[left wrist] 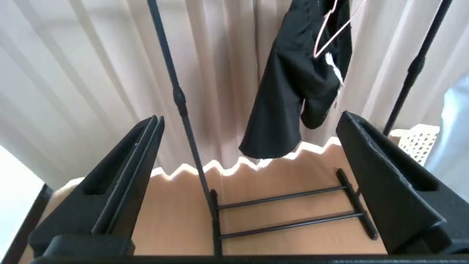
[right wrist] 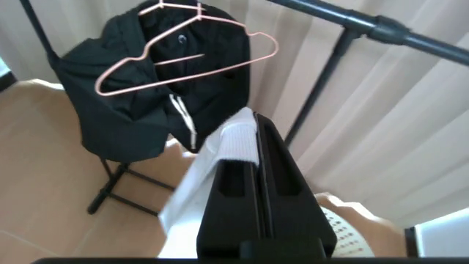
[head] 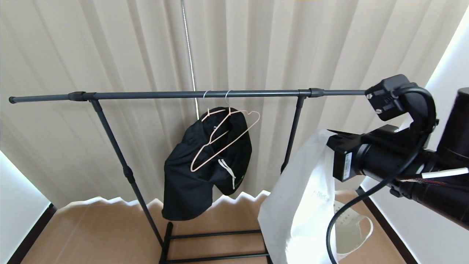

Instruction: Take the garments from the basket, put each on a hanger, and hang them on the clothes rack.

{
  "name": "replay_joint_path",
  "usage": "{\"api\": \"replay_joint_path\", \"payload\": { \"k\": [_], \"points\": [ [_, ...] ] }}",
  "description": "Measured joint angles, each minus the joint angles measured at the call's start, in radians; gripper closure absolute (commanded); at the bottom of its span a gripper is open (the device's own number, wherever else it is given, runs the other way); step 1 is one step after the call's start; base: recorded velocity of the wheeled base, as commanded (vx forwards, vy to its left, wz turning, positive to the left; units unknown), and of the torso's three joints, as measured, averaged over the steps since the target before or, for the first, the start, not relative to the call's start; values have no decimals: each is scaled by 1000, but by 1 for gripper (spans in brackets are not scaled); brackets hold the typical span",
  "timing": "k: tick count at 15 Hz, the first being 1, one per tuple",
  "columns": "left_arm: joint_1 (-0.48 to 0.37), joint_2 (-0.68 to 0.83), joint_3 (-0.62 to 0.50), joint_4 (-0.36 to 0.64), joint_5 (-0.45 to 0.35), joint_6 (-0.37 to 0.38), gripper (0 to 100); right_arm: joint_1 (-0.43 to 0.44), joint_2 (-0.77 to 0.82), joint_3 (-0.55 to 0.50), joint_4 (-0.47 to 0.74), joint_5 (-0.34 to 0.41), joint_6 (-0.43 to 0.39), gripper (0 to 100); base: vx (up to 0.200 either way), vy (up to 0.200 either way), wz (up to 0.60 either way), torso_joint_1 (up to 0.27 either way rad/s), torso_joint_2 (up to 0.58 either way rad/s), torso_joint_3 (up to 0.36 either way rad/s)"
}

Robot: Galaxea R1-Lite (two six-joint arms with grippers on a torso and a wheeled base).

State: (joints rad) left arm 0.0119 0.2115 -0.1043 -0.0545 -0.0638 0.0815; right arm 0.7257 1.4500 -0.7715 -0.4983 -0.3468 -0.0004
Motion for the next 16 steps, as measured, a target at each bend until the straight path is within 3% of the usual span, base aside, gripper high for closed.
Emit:
{"api": "replay_joint_path", "payload": {
  "k": [3,6,8,11,16],
  "points": [
    [-90,264,-129,-1,-10,-148,0,7,61,-40,1,6,55,100,0,0,0,0,0,0],
    [-294,545,-262,-6,-14,-337,0,9,90,-67,1,4,58,100,0,0,0,0,0,0],
    [-414,706,-333,-9,-16,-422,0,21,110,-73,-2,-1,68,100,0,0,0,0,0,0],
    [-539,945,-449,-37,-20,-468,0,47,152,-86,-64,-10,94,100,0,0,0,0,0,0],
    [-727,1330,-589,-190,-16,-478,0,78,239,-101,-158,-23,110,100,0,0,0,0,0,0]
  ]
}}
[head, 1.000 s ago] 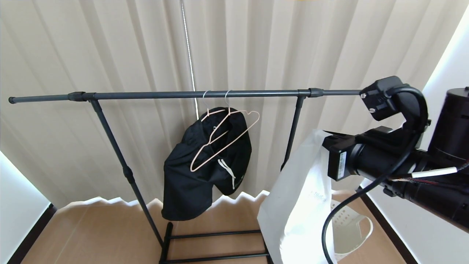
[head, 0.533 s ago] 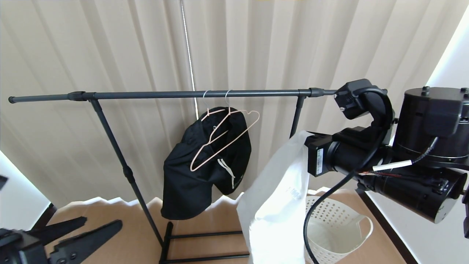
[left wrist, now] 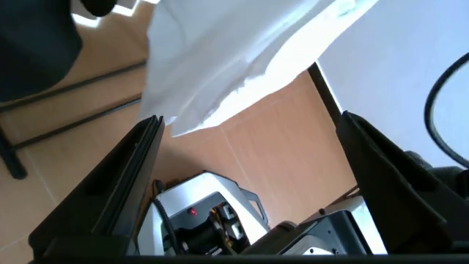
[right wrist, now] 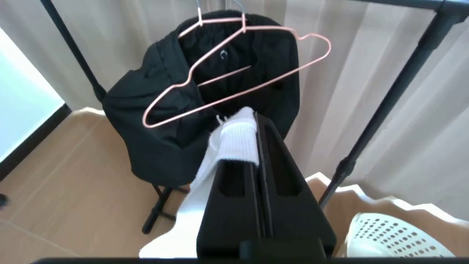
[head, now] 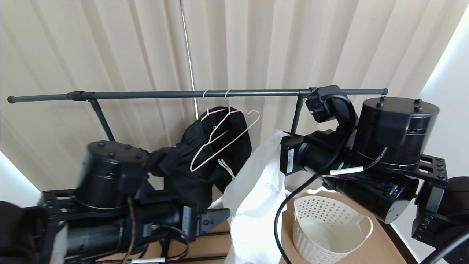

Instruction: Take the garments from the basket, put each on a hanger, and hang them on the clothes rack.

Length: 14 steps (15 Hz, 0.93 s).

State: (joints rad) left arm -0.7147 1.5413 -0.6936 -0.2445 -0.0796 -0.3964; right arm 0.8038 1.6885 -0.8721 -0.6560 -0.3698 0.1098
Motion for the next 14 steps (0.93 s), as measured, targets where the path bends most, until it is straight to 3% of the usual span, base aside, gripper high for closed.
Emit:
{"api": "replay_joint_path", "payload": {
  "k": [3,8,14],
  "points": [
    [-68,193,-124,-23,8,0,0,21,24,0,-2,-9,1,100,0,0,0,0,0,0],
    [-98,378,-298,-26,113,-34,0,42,15,11,0,-14,1,100,0,0,0,0,0,0],
    [-33,468,-331,-26,155,-75,0,53,-56,39,3,-19,-3,100,0,0,0,0,0,0]
  ]
}}
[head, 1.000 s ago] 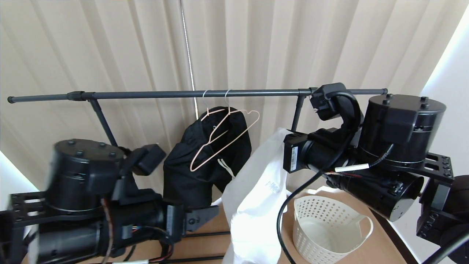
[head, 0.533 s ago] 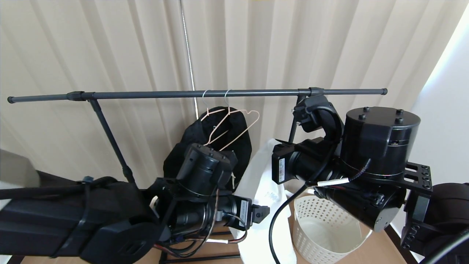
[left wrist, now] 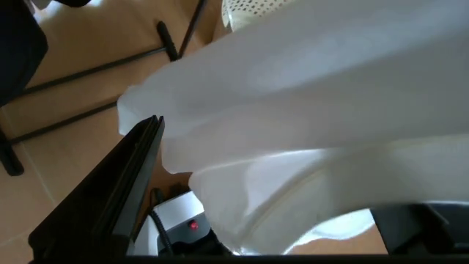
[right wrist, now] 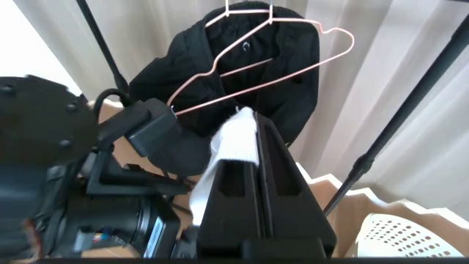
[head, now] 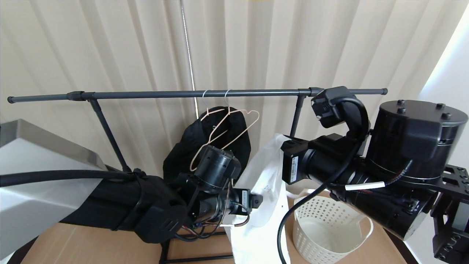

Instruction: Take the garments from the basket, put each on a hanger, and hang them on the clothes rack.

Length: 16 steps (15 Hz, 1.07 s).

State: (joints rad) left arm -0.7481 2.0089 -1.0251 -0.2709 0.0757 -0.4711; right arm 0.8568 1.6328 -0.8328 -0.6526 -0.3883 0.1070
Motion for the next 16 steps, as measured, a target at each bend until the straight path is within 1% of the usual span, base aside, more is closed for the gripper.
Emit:
{"api": "replay_joint_path", "payload": {
  "k": [2,4,6,9,10,13,16],
  "points": [
    [30,12,22,-8,0,-1,0,-6,-16,1,0,0,-2,100,0,0,0,0,0,0],
    [51,18,60,-52,0,-1,0,-22,-32,1,3,0,-3,100,0,0,0,0,0,0],
    [63,20,104,-108,0,0,0,-50,-45,1,4,1,-6,100,0,0,0,0,0,0],
    [73,11,157,-139,8,0,0,-110,-53,1,1,1,-40,100,0,0,0,0,0,0],
    [74,1,172,-143,11,0,100,-128,-52,1,0,1,-53,100,0,0,0,0,0,0],
    [67,-45,206,-146,27,1,100,-188,-40,1,0,1,-88,100,0,0,0,0,0,0],
    [39,-126,235,-142,34,10,100,-263,-14,14,-2,0,-175,100,0,0,0,0,0,0]
  ]
}}
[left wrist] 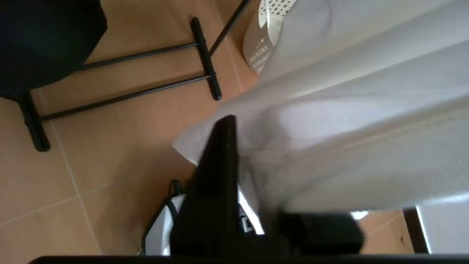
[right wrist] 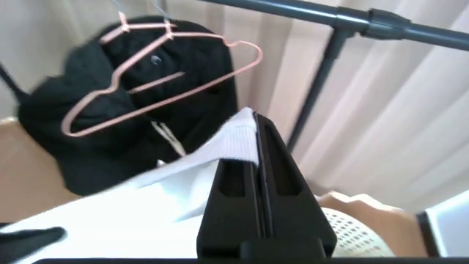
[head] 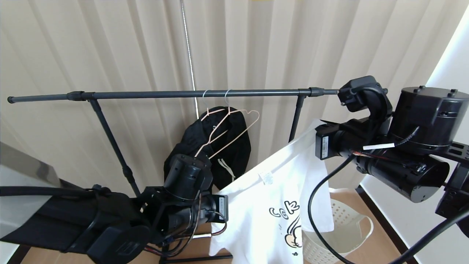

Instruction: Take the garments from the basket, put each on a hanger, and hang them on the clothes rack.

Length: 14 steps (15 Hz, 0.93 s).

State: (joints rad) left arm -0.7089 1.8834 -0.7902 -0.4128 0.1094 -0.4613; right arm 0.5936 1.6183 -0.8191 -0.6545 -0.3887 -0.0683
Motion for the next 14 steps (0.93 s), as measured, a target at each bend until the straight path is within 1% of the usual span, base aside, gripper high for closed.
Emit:
{"api": "replay_joint_path", "payload": {
  "k": [2,4,6,7,8,9,10,11,12,14],
  "points": [
    [-27,-56,8,3,26,33,100,-16,8,31,-1,-3,-48,100,0,0,0,0,0,0],
    [-35,-87,-24,19,57,70,100,-18,15,63,5,-36,-91,100,0,0,0,0,0,0],
    [-38,-101,-85,90,76,91,100,-16,21,88,29,-63,-149,100,0,0,0,0,0,0],
    [-38,-105,-133,148,81,97,100,-16,21,98,67,-66,-167,100,0,0,0,0,0,0],
    [-39,-107,-179,198,83,101,100,-16,14,103,136,-63,-179,100,0,0,0,0,0,0],
    [-39,-108,-228,252,85,107,100,-9,1,99,230,-58,-183,100,0,0,0,0,0,0],
    [-35,-109,-264,285,86,128,100,12,-14,80,308,-55,-169,100,0,0,0,0,0,0],
    [-32,-111,-285,294,87,142,100,31,-25,62,345,-54,-146,100,0,0,0,0,0,0],
    [-28,-112,-296,301,89,163,100,45,-32,41,383,-53,-101,100,0,0,0,0,0,0],
    [-24,-114,-305,303,101,169,100,68,-32,-52,484,-56,54,100,0,0,0,0,0,0]
  ]
}}
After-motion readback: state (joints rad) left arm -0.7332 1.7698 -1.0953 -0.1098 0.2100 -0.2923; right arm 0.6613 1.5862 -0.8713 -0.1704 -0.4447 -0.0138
